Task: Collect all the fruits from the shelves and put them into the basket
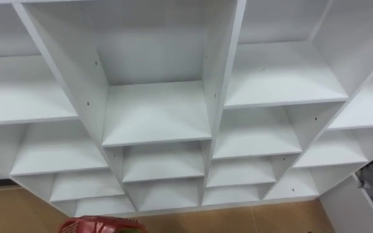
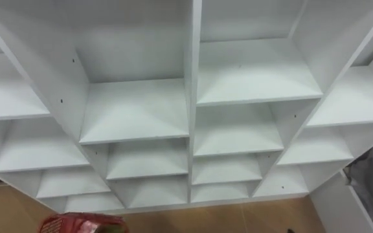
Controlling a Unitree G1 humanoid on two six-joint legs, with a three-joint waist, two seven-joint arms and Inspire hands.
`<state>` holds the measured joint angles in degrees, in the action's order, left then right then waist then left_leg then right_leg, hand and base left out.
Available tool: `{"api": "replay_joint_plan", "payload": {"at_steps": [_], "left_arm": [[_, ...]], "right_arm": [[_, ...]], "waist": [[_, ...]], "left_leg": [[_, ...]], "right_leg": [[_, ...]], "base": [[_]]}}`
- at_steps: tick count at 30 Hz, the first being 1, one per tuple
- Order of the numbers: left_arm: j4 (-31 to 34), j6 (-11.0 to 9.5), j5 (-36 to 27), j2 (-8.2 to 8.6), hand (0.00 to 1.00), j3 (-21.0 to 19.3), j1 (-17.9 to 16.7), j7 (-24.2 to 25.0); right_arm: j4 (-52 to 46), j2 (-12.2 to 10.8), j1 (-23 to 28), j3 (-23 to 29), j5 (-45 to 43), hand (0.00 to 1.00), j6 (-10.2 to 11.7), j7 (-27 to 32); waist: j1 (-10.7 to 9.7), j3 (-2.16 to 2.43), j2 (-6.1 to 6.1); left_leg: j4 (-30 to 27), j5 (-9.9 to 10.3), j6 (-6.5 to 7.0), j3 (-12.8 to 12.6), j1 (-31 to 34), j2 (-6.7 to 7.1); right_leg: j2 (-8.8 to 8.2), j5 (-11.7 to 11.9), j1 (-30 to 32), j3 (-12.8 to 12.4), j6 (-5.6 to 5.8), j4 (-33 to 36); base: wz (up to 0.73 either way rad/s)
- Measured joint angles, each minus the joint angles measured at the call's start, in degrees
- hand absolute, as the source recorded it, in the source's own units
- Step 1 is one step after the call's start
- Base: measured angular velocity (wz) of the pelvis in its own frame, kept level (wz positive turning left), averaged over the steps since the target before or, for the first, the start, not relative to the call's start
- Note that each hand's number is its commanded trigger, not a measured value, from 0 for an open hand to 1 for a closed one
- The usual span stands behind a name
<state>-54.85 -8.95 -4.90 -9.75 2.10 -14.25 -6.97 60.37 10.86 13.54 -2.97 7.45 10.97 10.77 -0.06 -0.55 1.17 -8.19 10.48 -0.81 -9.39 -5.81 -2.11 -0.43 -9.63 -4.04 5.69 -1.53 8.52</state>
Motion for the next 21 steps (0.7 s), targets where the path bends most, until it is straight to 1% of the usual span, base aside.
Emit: {"api": "replay_joint_plan", "payload": {"at_steps": [1,2,3,5,6,7,8,9,10,11,12,14,15,16,18,19,21], "left_arm": [[-0.33,0.16,0.15,0.00,1.00,-0.31,-0.32,-0.04],[-0.55,0.46,0.71,0.14,1.00,-1.65,-0.93,-0.08],[-0.55,0.92,1.69,0.30,1.00,-3.35,-1.52,-0.15],[-1.08,1.71,3.41,0.32,1.00,-5.31,-1.85,-0.21],[-1.54,2.09,3.48,0.33,1.00,-6.03,-1.83,-0.22],[-1.70,2.27,3.36,0.33,1.00,-6.45,-1.83,-0.21],[-2.09,2.51,3.33,0.27,1.00,-6.66,-1.75,-0.22],[-2.43,2.63,3.37,0.28,1.00,-6.66,-1.75,-0.21],[-2.59,2.69,3.37,0.28,1.00,-6.66,-1.75,-0.21],[-2.73,2.94,3.61,0.28,1.00,-6.70,-1.77,-0.21],[-2.83,3.20,4.74,0.29,1.00,-6.82,-1.76,-0.21],[-3.33,3.61,5.81,0.31,1.00,-6.85,-1.66,-0.19],[-3.63,3.91,6.15,0.32,1.00,-6.82,-1.61,-0.18],[-3.73,4.13,6.56,0.33,1.00,-6.82,-1.61,-0.17],[-3.85,4.85,6.89,0.49,1.00,-6.81,-1.56,-0.12],[-3.92,5.10,7.30,0.70,1.00,-6.82,-1.57,-0.10],[-3.90,5.88,9.42,1.31,1.00,-7.05,-1.48,0.02]], "right_arm": [[0.06,0.00,0.54,0.51,0.29,0.00,-0.27,0.19],[0.07,-0.06,1.46,1.57,0.44,0.00,-0.63,0.29],[0.11,-0.09,2.11,2.42,0.43,0.00,-1.08,0.31],[0.48,-0.20,2.78,3.79,0.30,0.00,-1.30,0.29],[1.24,-0.27,2.83,4.37,0.26,0.00,-1.68,0.30],[1.79,-0.27,2.78,4.37,0.25,0.00,-1.95,0.29],[2.16,-0.28,2.63,4.37,0.21,0.00,-2.47,0.23],[2.26,-0.34,2.71,4.37,0.22,0.00,-2.67,0.18],[2.36,-0.42,2.64,4.37,0.22,0.00,-2.93,0.10],[3.03,-0.62,2.40,4.40,0.24,0.00,-3.29,-0.26],[4.46,-0.87,1.62,4.56,0.17,0.00,-3.70,-1.06],[5.69,-1.37,0.94,5.31,0.39,0.00,-4.58,-2.47],[6.65,-1.71,0.44,5.41,0.61,0.00,-4.95,-3.37],[6.97,-1.87,0.30,5.40,0.66,0.00,-5.17,-3.92],[7.40,-2.38,-0.10,5.40,1.10,0.00,-6.00,-5.09],[8.19,-2.58,-0.51,5.40,1.12,0.00,-6.16,-6.08],[9.15,-2.80,-1.13,5.40,1.11,0.00,-7.08,-7.72]], "waist": [[-0.08,-0.06,0.22],[0.03,0.10,0.04],[0.13,0.25,0.26],[0.15,0.20,0.23],[0.10,0.06,0.26],[0.10,-0.17,0.65],[0.13,0.13,0.08],[0.14,0.01,0.24],[0.16,0.20,-0.03],[0.14,0.16,0.32],[0.16,0.33,0.16],[0.15,0.27,0.33],[0.13,0.43,0.06],[0.13,0.34,0.26],[0.11,0.41,0.10],[0.09,0.35,0.23],[0.07,0.45,0.06]], "left_leg": [[0.00,0.06,-0.03,0.02,-0.09,0.01],[0.01,0.08,-0.03,-0.01,-0.37,0.03],[0.02,0.08,-0.03,0.02,-0.55,0.01],[0.02,0.08,-0.04,0.04,-0.92,-0.02],[0.02,0.09,-0.04,0.12,-1.23,-0.02],[0.02,0.10,-0.03,0.13,-1.37,-0.02],[0.02,0.25,-0.04,0.14,-1.50,-0.09],[0.01,0.43,-0.06,0.19,-1.55,-0.16],[0.01,0.46,-0.05,0.18,-1.58,-0.17],[0.00,0.47,-0.04,0.18,-1.59,-0.18],[0.01,0.47,-0.04,0.16,-1.67,-0.19],[0.01,0.48,-0.04,0.12,-1.77,-0.19],[-0.01,0.48,-0.04,0.12,-1.90,-0.19],[-0.01,0.48,-0.04,0.12,-1.92,-0.18],[-0.01,0.48,-0.04,0.11,-1.92,-0.18],[-0.04,0.48,-0.04,0.14,-1.91,-0.17],[-0.19,0.49,-0.02,0.29,-1.88,-0.12]], "right_leg": [[0.00,-0.14,-0.02,-0.01,0.03,-0.03],[0.01,-0.26,-0.18,-0.13,0.02,0.09],[0.06,-0.26,-0.25,-0.27,0.01,0.10],[0.09,-0.26,-0.57,-0.35,0.00,0.11],[0.09,-0.26,-0.83,-0.36,0.01,0.12],[0.10,-0.26,-0.92,-0.41,0.01,0.17],[0.19,-0.28,-1.01,-0.53,0.02,0.25],[0.31,-0.29,-1.01,-0.70,0.04,0.31],[0.34,-0.29,-1.02,-0.80,0.04,0.33],[0.34,-0.26,-1.02,-0.82,0.04,0.39],[0.36,-0.26,-1.03,-0.93,0.03,0.56],[0.37,-0.24,-1.03,-0.97,0.02,0.74],[0.35,-0.25,-1.02,-0.95,0.02,1.04],[0.33,-0.26,-1.01,-0.95,0.01,1.10],[0.37,-0.26,-1.00,-0.96,0.00,1.10],[0.47,-0.26,-1.01,-0.92,0.00,1.14],[0.46,-0.26,-1.06,-0.86,0.01,1.11]], "base": [[0.00],[0.00],[-0.04],[-0.02],[0.00],[0.00],[0.00],[0.00],[0.00],[-0.03],[0.00],[0.00],[0.00],[0.00],[0.00],[0.00],[0.00]]}}
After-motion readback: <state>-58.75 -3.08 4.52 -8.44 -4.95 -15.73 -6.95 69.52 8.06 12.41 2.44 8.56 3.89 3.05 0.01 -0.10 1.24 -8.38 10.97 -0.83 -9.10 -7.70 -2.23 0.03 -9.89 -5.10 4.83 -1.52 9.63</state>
